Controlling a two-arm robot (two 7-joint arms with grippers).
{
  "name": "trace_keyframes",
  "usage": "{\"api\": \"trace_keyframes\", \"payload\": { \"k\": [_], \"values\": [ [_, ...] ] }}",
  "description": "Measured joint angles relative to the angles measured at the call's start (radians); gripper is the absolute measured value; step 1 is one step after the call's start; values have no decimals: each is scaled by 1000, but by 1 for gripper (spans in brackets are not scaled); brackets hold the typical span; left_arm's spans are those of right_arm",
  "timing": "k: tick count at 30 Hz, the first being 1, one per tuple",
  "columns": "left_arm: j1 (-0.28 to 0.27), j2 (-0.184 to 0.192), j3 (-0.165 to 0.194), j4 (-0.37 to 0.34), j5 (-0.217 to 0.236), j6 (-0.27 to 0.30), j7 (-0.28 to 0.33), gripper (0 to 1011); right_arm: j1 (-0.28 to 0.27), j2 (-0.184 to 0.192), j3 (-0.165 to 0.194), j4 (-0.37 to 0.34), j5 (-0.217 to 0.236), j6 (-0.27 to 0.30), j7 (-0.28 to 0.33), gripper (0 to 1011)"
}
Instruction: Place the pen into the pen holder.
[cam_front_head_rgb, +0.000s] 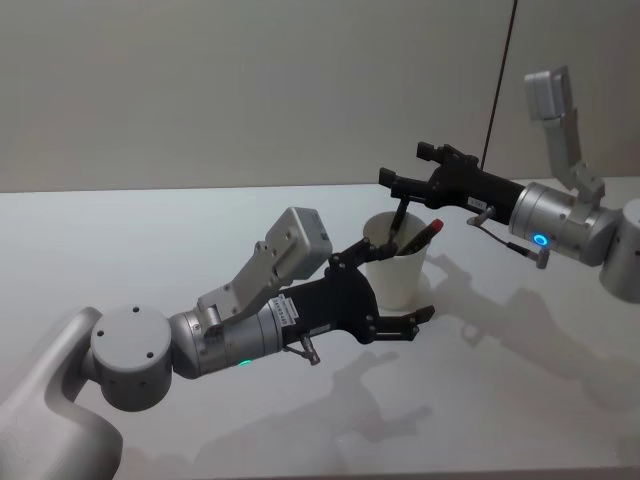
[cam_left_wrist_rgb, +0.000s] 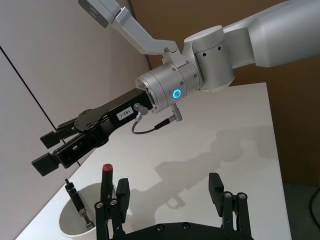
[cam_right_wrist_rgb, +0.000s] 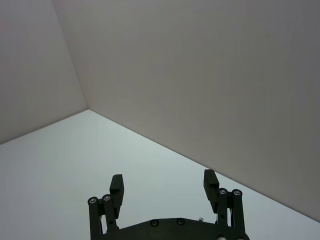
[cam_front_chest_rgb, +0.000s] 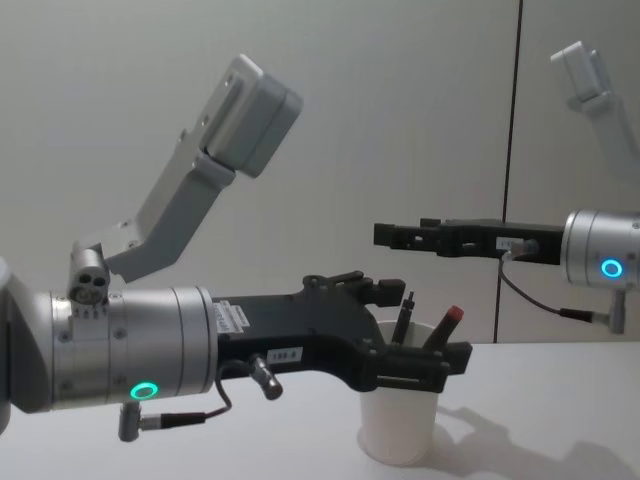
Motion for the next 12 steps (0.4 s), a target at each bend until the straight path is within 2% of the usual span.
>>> {"api": "trace_keyframes", "payload": {
  "k": [12],
  "values": [
    [0, 0, 0, 0, 0, 0, 0, 1000, -2, 1, 2, -5, 7, 1, -2, 1001]
  ]
}}
